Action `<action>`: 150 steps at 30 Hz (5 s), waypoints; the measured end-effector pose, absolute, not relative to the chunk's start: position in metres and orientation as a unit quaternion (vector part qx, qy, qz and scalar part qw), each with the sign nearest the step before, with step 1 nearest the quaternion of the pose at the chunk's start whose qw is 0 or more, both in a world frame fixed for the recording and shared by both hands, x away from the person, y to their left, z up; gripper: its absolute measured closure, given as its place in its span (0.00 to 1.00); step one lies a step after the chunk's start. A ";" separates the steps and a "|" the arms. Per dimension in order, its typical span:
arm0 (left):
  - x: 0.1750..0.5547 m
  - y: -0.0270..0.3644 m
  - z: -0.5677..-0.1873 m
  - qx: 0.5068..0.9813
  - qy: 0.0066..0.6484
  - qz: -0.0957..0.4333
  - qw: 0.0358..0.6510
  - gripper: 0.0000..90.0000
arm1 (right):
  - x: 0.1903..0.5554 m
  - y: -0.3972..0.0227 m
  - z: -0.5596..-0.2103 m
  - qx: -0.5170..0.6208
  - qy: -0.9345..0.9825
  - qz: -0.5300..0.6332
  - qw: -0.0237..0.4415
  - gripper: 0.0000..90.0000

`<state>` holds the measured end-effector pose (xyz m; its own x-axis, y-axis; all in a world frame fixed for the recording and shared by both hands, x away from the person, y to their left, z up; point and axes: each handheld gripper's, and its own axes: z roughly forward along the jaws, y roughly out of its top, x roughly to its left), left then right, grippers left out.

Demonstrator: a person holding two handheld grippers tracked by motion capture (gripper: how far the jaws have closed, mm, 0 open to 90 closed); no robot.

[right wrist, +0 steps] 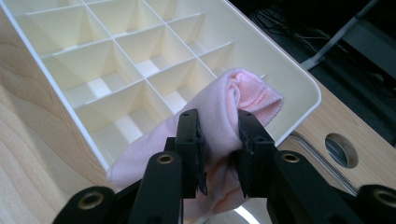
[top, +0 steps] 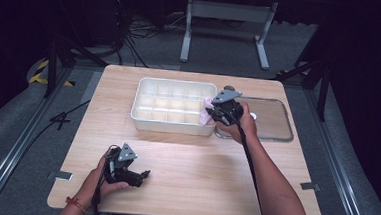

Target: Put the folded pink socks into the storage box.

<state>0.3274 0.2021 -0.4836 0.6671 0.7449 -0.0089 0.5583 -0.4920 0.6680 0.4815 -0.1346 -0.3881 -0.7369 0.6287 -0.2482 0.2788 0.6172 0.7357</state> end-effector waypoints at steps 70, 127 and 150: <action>0.329 0.201 -0.483 0.857 0.375 0.142 0.324 0.03 | 0.527 -0.100 -0.420 0.231 0.960 0.146 0.062 0.84; 0.329 0.200 -0.483 0.855 0.378 0.142 0.326 0.03 | 0.519 -0.115 -0.403 0.255 0.944 0.197 0.076 0.72; 0.329 0.201 -0.483 0.856 0.377 0.144 0.324 0.03 | 0.498 -0.119 -0.376 0.244 0.935 0.236 0.105 0.65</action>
